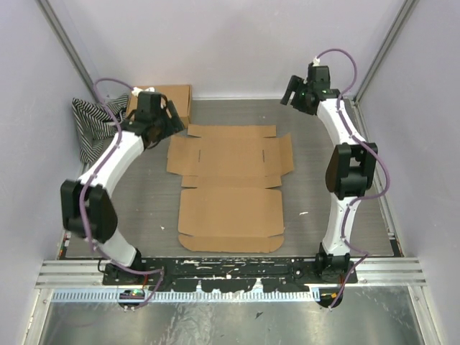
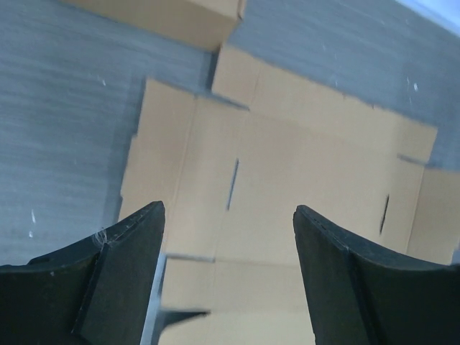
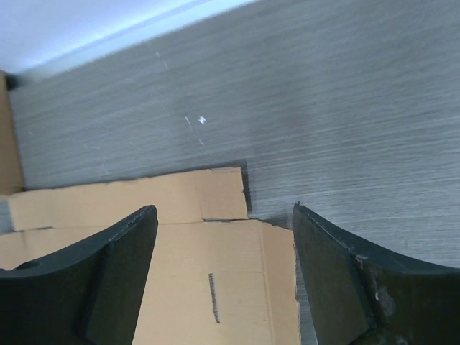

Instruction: Fold the paper box

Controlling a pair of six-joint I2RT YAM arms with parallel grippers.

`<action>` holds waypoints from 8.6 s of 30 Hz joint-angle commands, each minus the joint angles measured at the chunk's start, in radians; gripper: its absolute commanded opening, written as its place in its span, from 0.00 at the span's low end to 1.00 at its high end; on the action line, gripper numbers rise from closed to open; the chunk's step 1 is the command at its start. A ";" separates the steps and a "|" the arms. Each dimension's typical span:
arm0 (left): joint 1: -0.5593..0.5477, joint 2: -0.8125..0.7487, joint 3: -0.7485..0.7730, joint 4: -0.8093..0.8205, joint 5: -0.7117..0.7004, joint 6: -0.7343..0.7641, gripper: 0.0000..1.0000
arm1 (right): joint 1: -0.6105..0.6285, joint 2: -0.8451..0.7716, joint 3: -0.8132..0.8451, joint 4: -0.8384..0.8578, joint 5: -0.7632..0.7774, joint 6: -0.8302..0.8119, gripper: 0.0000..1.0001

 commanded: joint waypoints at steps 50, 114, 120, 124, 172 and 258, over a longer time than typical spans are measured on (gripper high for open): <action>0.019 0.889 0.782 -0.099 0.136 0.021 0.67 | 0.052 -0.277 -0.538 0.115 -0.207 0.027 0.72; -0.085 0.620 0.511 -0.142 0.176 0.196 0.11 | 0.067 0.051 -0.264 -0.026 0.031 -0.077 0.65; -0.084 0.634 0.517 -0.152 0.178 0.197 0.12 | 0.067 0.013 -0.294 0.044 -0.110 -0.077 0.50; -0.084 0.646 0.524 -0.158 0.176 0.199 0.12 | 0.068 -0.012 -0.304 0.068 -0.152 -0.063 0.37; -0.108 0.813 0.697 -0.183 0.290 0.104 0.33 | 0.169 0.199 -0.131 0.046 -0.203 -0.036 0.49; -0.136 0.000 -0.485 -0.005 0.252 -0.064 0.51 | 0.187 -0.608 -1.168 0.230 -0.104 0.093 0.58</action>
